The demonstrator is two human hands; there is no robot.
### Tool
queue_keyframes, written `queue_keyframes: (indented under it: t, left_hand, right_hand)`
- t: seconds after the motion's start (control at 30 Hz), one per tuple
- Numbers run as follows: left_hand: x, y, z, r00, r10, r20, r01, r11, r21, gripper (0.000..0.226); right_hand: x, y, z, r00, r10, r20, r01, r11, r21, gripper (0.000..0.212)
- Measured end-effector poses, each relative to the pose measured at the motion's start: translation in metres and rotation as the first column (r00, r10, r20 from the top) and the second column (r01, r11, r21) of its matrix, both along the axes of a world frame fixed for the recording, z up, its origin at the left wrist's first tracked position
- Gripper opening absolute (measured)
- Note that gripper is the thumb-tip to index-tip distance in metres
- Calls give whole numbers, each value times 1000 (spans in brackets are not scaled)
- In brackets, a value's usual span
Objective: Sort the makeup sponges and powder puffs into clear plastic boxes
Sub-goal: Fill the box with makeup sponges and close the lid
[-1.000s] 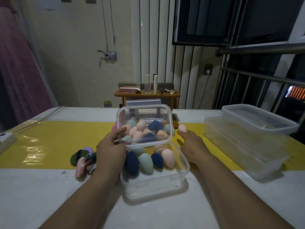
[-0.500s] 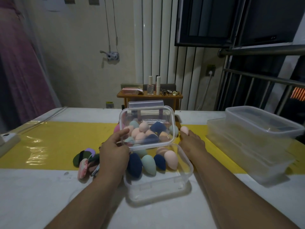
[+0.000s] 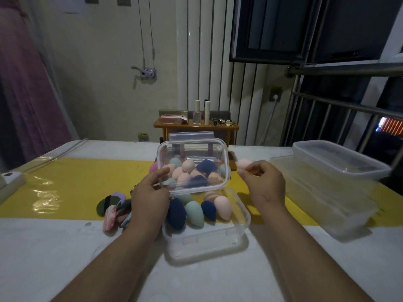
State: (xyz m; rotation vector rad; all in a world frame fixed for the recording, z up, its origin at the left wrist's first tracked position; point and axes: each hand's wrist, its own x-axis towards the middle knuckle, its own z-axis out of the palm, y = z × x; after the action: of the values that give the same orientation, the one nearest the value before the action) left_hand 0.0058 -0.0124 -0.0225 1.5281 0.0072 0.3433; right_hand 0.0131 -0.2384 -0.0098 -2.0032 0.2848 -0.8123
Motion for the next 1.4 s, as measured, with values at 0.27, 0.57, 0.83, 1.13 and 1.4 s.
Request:
queue_keyframes:
  t: [0.27,0.57,0.83,1.13,1.4]
  left_hand:
    - [-4,0,2,1000,-11,-25,9,997,-77,63]
    - [2,1,-1,999,-20,-45,14,991,-133,62]
    - [1,0,1,1000,-6,-22,4,996,-86,61]
    - [4,0,-4,1000,11,-8,-12,997,-76,61]
    - [2,-1,-1,1000,9,14,-9,999,-49,62]
  right_hand:
    - [-12,21,14,966,256,24,-252,961,-112,26]
    - [-24,49,16,759,581,-294,-647,726,-233,18]
    - [-37,66,23,559,625,-545,-804,569,-172,12]
    - [-34,73,22,522,528,-670,-827,506,-245,19]
    - [-35,83,22,573,501,-648,-800,513,-311,14]
